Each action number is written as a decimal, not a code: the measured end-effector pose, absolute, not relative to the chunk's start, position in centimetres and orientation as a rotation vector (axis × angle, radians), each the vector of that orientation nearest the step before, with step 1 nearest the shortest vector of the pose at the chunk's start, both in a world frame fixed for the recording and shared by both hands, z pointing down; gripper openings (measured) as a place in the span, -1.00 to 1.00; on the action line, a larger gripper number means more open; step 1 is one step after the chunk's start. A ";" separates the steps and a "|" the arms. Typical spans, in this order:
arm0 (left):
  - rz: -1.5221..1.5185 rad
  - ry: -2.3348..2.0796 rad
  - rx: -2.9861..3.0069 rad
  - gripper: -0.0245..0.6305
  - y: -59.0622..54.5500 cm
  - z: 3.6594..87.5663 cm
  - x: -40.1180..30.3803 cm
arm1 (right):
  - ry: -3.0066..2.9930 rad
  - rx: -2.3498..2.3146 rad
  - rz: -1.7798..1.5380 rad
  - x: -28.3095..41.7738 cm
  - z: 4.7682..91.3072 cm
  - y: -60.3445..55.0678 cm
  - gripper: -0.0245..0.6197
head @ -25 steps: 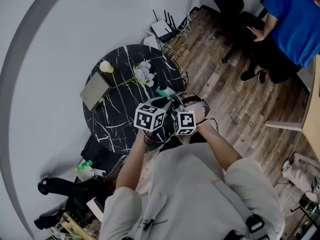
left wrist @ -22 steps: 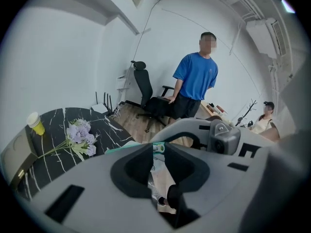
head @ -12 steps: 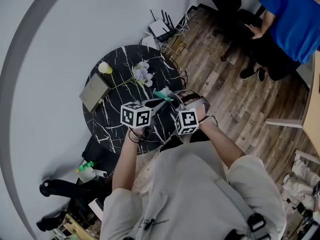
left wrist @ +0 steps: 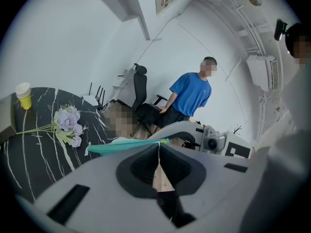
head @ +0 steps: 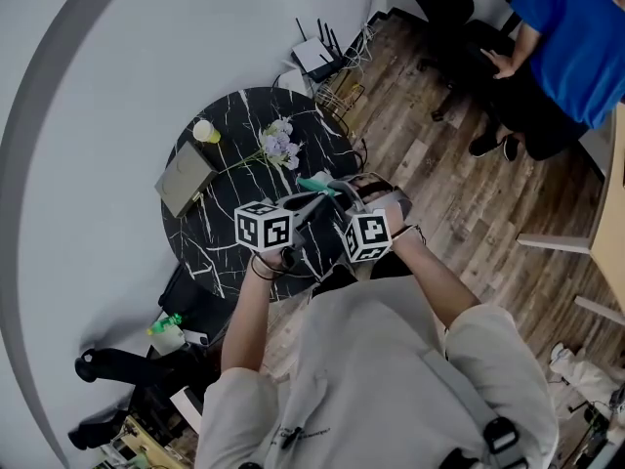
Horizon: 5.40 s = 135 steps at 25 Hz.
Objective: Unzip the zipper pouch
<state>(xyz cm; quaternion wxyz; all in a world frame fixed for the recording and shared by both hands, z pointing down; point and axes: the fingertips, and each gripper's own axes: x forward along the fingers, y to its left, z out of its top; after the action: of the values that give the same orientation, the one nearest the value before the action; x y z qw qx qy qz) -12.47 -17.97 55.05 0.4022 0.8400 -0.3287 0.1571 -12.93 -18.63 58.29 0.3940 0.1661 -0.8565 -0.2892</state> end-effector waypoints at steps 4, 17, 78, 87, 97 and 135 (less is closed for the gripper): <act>0.360 -0.837 2.101 -0.84 -18.2 55.2 -12.4 | -2.147 0.397 -0.765 -12.8 58.6 -18.7 -0.90; 0.226 -0.845 2.015 -0.85 -18.7 55.4 -13.0 | -2.117 0.374 -0.796 -13.0 58.9 -18.6 -0.90; 0.290 -1.172 1.961 -0.85 -20.2 57.2 -22.3 | -2.664 0.459 -0.028 -9.1 55.1 -21.5 -0.90; 0.427 -1.456 2.046 -0.84 -19.4 57.0 -23.9 | -2.662 0.449 0.046 -10.7 55.7 -21.7 -0.90; 0.490 -1.685 2.132 -0.84 -17.4 55.2 -24.6 | -2.653 0.519 0.173 -11.1 56.8 -22.4 -0.90; 0.397 -1.649 2.234 -0.86 -16.1 52.2 -23.0 | -2.708 0.523 0.358 -11.5 54.8 -22.0 -0.90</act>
<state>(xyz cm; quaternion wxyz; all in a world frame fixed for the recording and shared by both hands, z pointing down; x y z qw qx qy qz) -22.97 -16.08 52.16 0.1679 0.7852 -0.5796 0.1394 -11.52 -22.03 54.83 0.1790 0.1851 -0.9579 0.1266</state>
